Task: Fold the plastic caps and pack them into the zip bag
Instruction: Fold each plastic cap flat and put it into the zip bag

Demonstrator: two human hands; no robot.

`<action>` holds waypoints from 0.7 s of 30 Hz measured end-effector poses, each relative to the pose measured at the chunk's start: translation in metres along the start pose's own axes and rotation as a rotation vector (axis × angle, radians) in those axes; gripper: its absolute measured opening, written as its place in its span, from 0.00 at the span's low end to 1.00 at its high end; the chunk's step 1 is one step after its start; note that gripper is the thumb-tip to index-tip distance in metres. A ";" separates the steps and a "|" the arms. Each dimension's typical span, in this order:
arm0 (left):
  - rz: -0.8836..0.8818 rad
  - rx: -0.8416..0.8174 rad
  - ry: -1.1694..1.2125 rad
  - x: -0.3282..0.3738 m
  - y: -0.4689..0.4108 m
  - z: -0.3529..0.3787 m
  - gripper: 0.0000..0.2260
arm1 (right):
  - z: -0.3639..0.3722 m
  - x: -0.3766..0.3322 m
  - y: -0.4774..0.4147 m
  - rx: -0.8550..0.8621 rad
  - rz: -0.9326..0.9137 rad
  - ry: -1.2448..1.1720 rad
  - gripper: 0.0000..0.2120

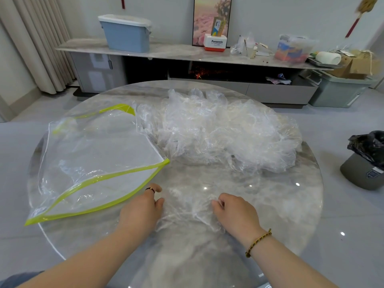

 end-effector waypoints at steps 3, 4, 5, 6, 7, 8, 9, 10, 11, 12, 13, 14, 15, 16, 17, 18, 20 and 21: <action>-0.020 -0.011 -0.096 -0.001 0.000 -0.006 0.18 | -0.002 -0.001 0.001 -0.019 0.018 0.018 0.05; 0.037 0.072 -0.134 0.003 0.000 -0.013 0.17 | -0.004 -0.002 0.002 -0.010 0.008 0.011 0.08; 0.149 0.194 -0.170 0.008 0.000 -0.018 0.17 | -0.004 -0.003 0.003 0.008 -0.020 0.022 0.14; 0.260 0.312 -0.149 0.013 0.002 -0.023 0.17 | -0.004 -0.003 0.003 0.043 -0.041 0.043 0.18; 0.409 0.450 -0.123 0.020 0.007 -0.026 0.16 | -0.005 -0.007 0.005 0.096 -0.060 0.039 0.21; 0.521 0.493 -0.080 0.026 0.013 -0.026 0.16 | -0.007 -0.013 0.006 0.188 -0.103 0.018 0.22; 0.616 0.485 -0.054 0.030 0.018 -0.021 0.16 | -0.007 -0.018 0.007 0.305 -0.159 -0.020 0.20; 0.678 0.427 -0.074 0.034 0.021 -0.016 0.16 | -0.006 -0.024 0.009 0.373 -0.215 -0.037 0.17; 0.695 0.315 -0.110 0.035 0.022 -0.006 0.18 | -0.003 -0.028 0.010 0.402 -0.278 -0.038 0.16; 0.660 0.133 -0.185 0.036 0.020 0.003 0.24 | 0.004 -0.033 0.012 0.363 -0.336 -0.024 0.17; 0.635 0.033 -0.268 0.040 0.020 0.007 0.31 | 0.012 -0.036 0.013 0.298 -0.373 0.000 0.19; 0.603 -0.023 -0.307 0.040 0.018 0.009 0.36 | 0.017 -0.038 0.013 0.223 -0.359 0.026 0.22; 0.603 -0.019 -0.322 0.036 0.014 0.019 0.40 | 0.024 -0.038 0.013 0.160 -0.339 0.056 0.28; 0.583 -0.077 -0.320 0.033 0.011 0.026 0.43 | 0.028 -0.036 0.012 0.118 -0.310 0.096 0.34; 0.583 -0.089 -0.314 0.035 0.012 0.029 0.43 | 0.034 -0.033 0.011 0.117 -0.306 0.132 0.37; 0.559 -0.069 -0.309 0.039 0.014 0.025 0.42 | 0.037 -0.031 0.011 0.108 -0.299 0.148 0.38; 0.561 -0.073 -0.285 0.039 0.014 0.030 0.38 | 0.040 -0.026 0.012 0.030 -0.310 0.173 0.37; 0.576 -0.061 -0.297 0.034 0.015 0.037 0.38 | 0.042 -0.024 0.013 -0.007 -0.317 0.172 0.37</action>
Point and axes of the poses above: each hand's wrist, its own y-axis away from the middle knuckle, its own z-axis out of the palm, x = y × z, the point moved 4 cm from there along -y, towards the middle knuckle, and after that the axes turned 7 degrees about x, right-handed, at the moved point
